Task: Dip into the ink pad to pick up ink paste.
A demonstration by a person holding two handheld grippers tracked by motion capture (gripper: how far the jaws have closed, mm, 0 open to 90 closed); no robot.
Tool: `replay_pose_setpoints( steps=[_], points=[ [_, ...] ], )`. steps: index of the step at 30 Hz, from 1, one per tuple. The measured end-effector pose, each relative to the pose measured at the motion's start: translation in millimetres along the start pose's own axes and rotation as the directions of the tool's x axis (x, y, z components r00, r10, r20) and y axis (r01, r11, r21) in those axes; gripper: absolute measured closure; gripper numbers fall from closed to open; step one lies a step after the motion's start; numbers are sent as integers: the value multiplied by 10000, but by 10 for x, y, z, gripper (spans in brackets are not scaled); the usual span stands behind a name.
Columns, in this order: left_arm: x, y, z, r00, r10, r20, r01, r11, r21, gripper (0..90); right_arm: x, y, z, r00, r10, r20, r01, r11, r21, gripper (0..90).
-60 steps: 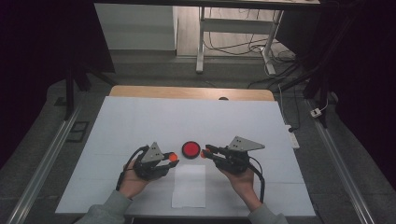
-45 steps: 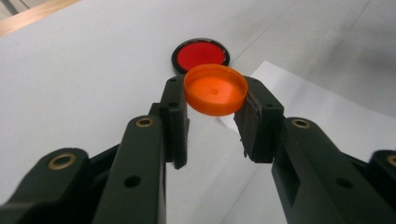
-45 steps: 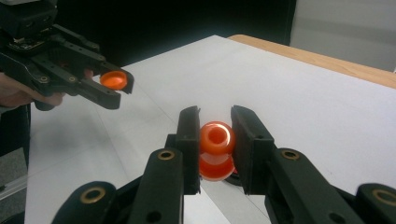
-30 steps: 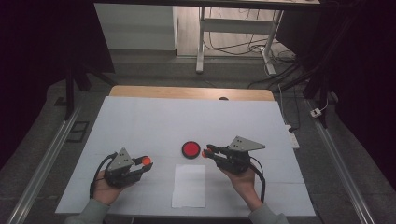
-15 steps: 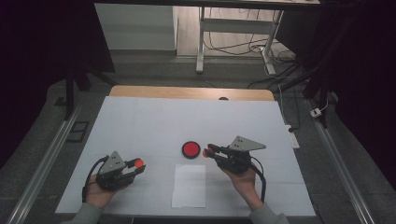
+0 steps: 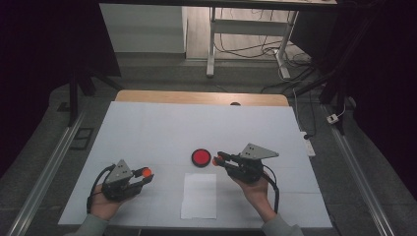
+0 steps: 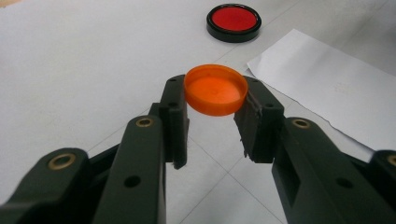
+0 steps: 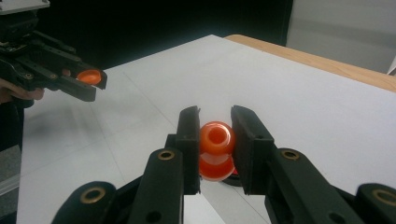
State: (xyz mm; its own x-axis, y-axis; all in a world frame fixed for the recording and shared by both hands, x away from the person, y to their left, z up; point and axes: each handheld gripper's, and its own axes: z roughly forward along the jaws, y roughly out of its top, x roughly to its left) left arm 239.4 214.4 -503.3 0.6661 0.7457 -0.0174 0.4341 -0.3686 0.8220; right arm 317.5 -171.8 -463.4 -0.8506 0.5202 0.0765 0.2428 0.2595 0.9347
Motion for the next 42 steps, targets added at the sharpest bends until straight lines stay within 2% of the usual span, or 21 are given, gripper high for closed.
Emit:
replay_pose_setpoints(
  steps=[9,13,20,31,36,42],
  points=[
    [0,9,33,10000,28,44,-28,10000,41,650,13,-23,34,9999,5,-120,-4,9999,110,723],
    [3,6,41,9999,-25,111,24,10000,36,650,-7,-20,41,9999,79,-106,-79,10000,6,723],
    [17,-1,24,10000,-15,84,15,10000,-19,650,-68,-37,128,9997,155,-180,-153,9997,164,723],
    [12,-10,15,10000,44,45,-44,10000,-41,650,-41,-22,235,10000,28,2,-28,9995,314,723],
    [22,-24,17,10000,-22,24,22,10000,-8,650,-27,8,281,9999,-71,-81,73,9995,295,723],
    [12,-24,33,10000,35,52,-36,10000,74,650,-103,37,352,10000,-76,-1,76,9995,294,723]
  ],
)
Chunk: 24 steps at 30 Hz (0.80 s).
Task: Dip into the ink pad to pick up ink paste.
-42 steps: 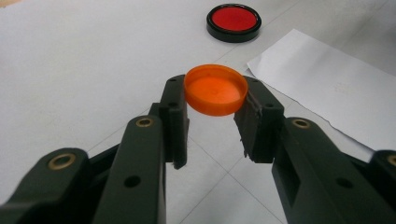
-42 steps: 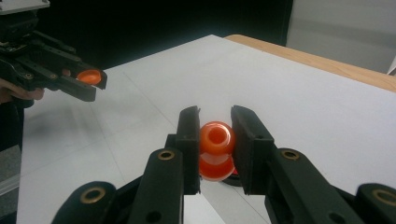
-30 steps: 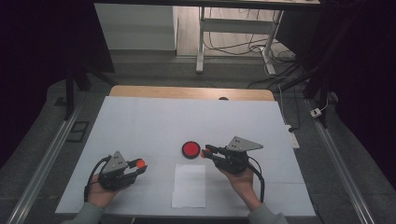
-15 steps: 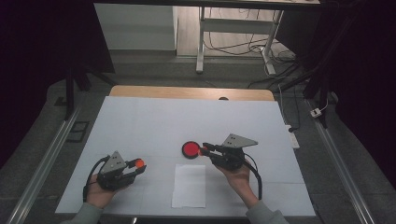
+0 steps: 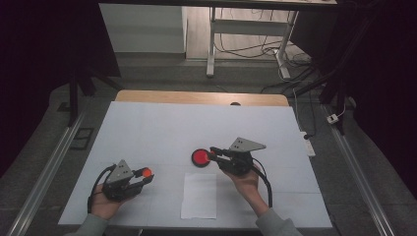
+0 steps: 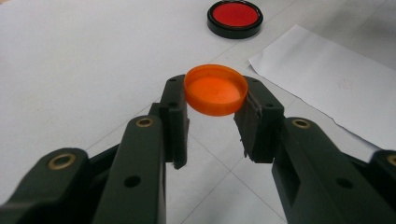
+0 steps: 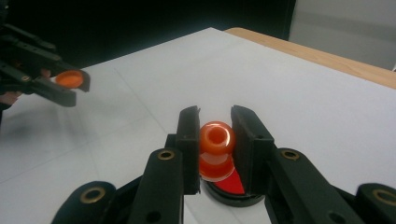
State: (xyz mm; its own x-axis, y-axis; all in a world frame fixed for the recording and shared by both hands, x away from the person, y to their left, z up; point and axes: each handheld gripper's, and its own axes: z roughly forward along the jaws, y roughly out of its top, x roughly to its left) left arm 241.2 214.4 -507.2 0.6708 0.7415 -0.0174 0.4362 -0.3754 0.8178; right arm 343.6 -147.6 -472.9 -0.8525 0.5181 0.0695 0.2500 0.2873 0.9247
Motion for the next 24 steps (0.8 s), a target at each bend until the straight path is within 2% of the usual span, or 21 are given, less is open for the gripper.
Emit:
replay_pose_setpoints(
  steps=[11,16,24],
  points=[
    [1,-1,12,10000,24,49,-24,10000,47,650,-76,39,113,9999,20,117,-22,9999,111,723],
    [0,1,20,10000,30,48,-31,10000,55,650,-105,42,174,9996,54,266,-63,9994,339,723],
    [9,-3,23,10000,15,38,-16,10000,91,650,-142,57,257,9996,90,256,-97,9996,267,723]
  ],
)
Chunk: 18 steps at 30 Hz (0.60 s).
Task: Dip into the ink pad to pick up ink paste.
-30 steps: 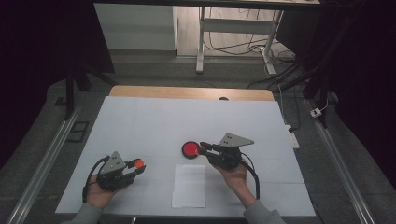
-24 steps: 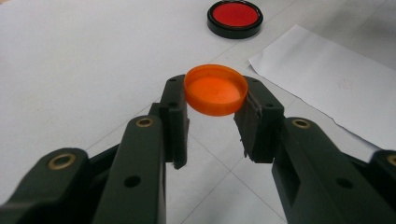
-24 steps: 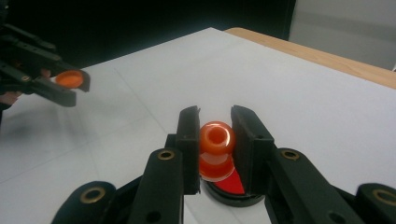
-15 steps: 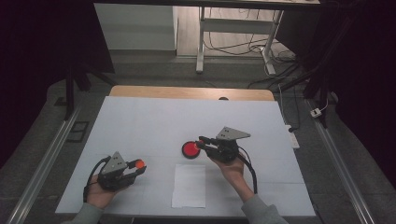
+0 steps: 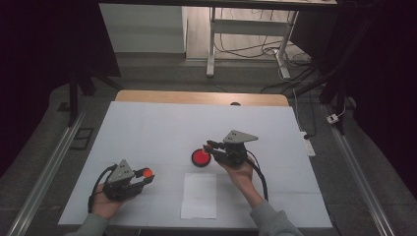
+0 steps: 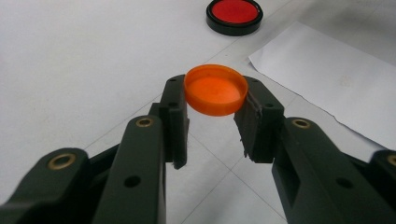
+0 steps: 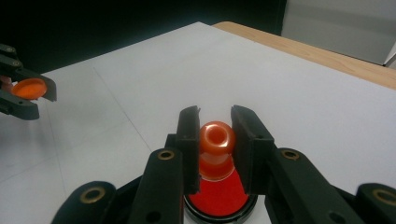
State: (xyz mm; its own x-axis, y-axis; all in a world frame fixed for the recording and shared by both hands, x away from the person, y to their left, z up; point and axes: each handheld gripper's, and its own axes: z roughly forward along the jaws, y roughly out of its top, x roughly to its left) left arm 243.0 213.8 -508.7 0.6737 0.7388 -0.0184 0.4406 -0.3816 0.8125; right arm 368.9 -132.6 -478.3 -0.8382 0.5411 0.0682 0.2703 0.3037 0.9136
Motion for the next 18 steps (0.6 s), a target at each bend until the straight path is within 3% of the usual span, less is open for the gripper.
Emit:
replay_pose_setpoints(
  steps=[18],
  points=[
    [14,9,22,9999,-57,87,57,10000,3,649,-100,114,135,9999,76,74,-75,9999,-107,723]
  ],
)
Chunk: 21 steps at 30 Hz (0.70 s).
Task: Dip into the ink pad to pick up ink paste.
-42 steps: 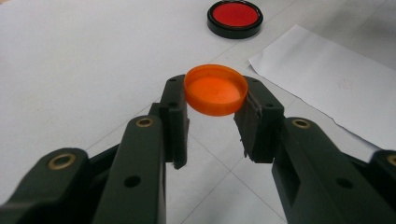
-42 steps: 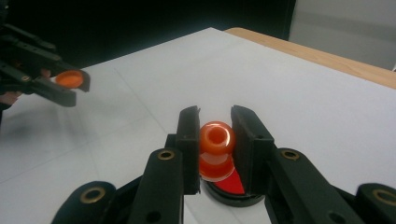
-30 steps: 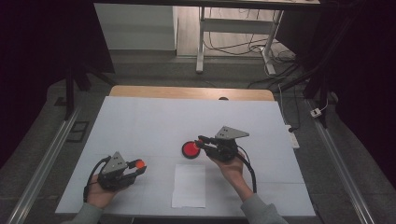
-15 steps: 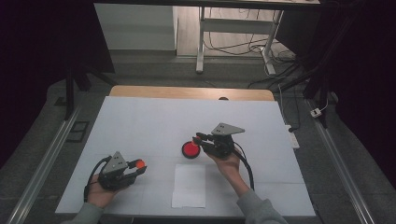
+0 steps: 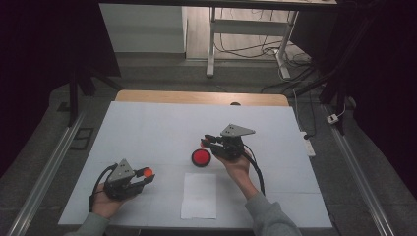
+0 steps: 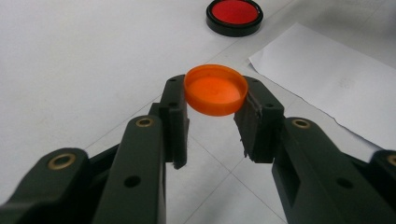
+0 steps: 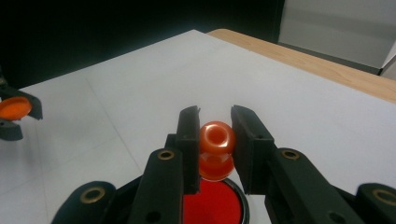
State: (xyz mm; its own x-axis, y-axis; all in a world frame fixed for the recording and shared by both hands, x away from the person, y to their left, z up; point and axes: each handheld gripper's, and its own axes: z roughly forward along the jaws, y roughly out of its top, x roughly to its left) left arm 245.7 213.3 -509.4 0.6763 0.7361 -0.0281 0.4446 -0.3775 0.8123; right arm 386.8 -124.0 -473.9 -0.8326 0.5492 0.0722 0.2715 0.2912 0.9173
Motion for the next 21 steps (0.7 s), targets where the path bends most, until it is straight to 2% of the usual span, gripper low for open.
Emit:
replay_pose_setpoints(
  steps=[9,21],
  points=[
    [-6,4,4,10000,26,20,-26,10000,24,649,-72,17,98,9997,6,232,-14,9994,335,723],
    [5,2,10,10000,-12,5,12,10000,22,649,-124,-66,279,9997,149,201,-165,9961,862,723]
  ],
)
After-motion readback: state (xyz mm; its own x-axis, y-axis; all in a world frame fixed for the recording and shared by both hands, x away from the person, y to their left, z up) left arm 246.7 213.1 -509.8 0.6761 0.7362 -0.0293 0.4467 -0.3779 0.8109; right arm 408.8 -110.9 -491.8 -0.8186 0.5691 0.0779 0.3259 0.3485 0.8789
